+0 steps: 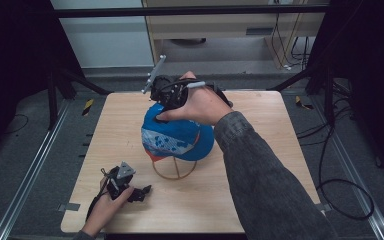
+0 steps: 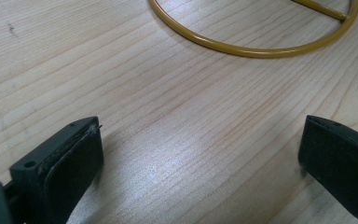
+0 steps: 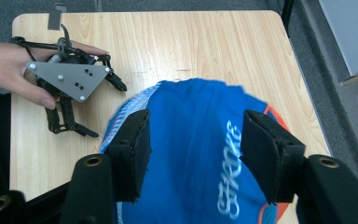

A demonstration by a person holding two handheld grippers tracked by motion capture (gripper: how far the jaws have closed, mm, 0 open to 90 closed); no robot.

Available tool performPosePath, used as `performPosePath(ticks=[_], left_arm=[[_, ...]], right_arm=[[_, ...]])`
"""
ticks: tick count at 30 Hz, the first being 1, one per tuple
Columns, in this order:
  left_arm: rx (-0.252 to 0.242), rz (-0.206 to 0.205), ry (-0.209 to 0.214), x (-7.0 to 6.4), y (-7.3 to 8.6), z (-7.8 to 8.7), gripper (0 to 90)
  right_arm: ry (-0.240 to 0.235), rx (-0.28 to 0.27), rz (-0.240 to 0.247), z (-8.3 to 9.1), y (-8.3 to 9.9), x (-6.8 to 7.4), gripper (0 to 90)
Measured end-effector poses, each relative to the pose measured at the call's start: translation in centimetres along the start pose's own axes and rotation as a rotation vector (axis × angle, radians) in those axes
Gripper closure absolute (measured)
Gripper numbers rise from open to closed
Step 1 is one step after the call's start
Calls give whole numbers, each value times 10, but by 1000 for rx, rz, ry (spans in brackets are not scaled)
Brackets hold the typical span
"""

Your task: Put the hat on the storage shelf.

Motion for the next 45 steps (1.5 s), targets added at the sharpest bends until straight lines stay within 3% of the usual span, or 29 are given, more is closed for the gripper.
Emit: performPosePath(ticks=[22, 37, 45], left_arm=[[0, 0, 0, 0, 0, 0, 0], [0, 0, 0, 0, 0, 0, 0], [1, -2, 3, 0, 0, 0, 0]], right_arm=[[9, -26, -25, 10, 9, -1, 393], [56, -99, -88, 29, 41, 1, 325], [115, -140, -144, 35, 64, 3, 245]])
Point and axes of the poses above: each handheld gripper's, and its own axes: z roughly backward along the jaws, y roughly out of its underside, x roughly to its left, the point moved 2 cm from there along -z, roughly forward along the jaws, and after that the axes turned 4 degrees about z, right-handed, at the moved point
